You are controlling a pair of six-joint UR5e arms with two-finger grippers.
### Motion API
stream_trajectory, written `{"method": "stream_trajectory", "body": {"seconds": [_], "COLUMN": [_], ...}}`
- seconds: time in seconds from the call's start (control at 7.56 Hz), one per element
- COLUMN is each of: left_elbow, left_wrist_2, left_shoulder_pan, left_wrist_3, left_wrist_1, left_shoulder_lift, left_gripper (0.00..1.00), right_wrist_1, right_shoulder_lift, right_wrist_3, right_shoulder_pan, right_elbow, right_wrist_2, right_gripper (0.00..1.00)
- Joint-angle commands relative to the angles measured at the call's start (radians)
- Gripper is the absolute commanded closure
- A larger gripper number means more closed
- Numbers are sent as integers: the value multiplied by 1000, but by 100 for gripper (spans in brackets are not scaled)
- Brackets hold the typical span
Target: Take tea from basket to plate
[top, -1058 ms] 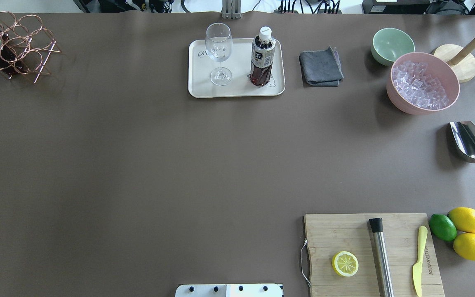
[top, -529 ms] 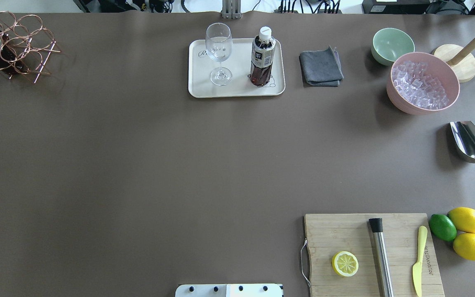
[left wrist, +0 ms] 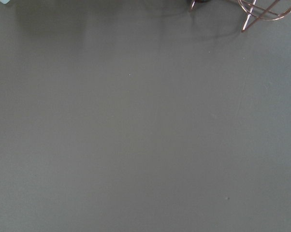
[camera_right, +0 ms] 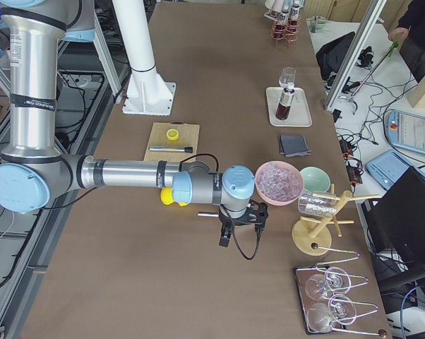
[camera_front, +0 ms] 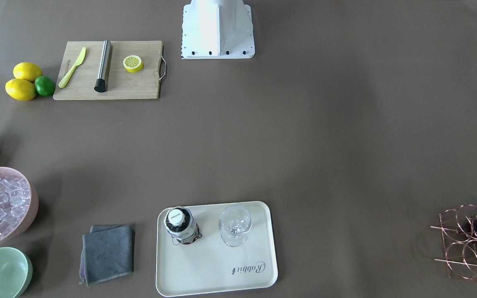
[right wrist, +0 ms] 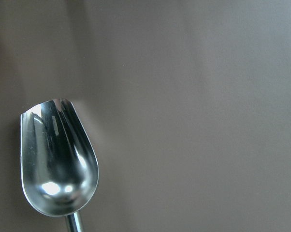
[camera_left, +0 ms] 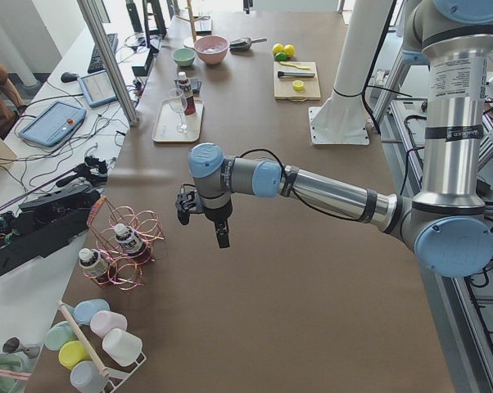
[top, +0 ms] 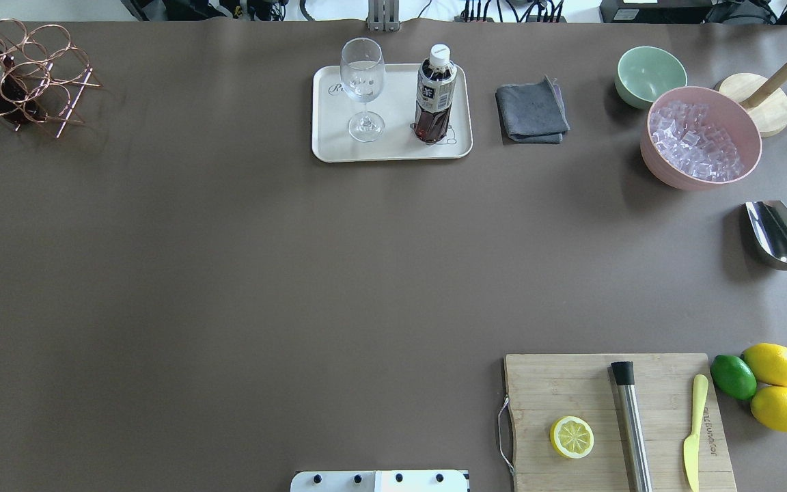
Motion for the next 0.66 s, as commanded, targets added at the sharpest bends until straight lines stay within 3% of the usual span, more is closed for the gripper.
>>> {"method": "stream_trajectory", "body": {"seconds": [0.0,0.53], "left_elbow": [3,6], "left_wrist_2": [6,5], "left_shoulder_pan": [-34,-72], "left_wrist_3": [-2,-2], "left_wrist_1": [-1,-1], "left_shoulder_lift": [19,39], "left_gripper": [2,2], "right_wrist_1": [0,0], "right_shoulder_lift": [-1,-3], "right_wrist_3": [-1,-1], "right_shoulder_pan": [1,1], "right_elbow": [18,19], "right_wrist_2": [0,0], "right_gripper": [0,0]}}
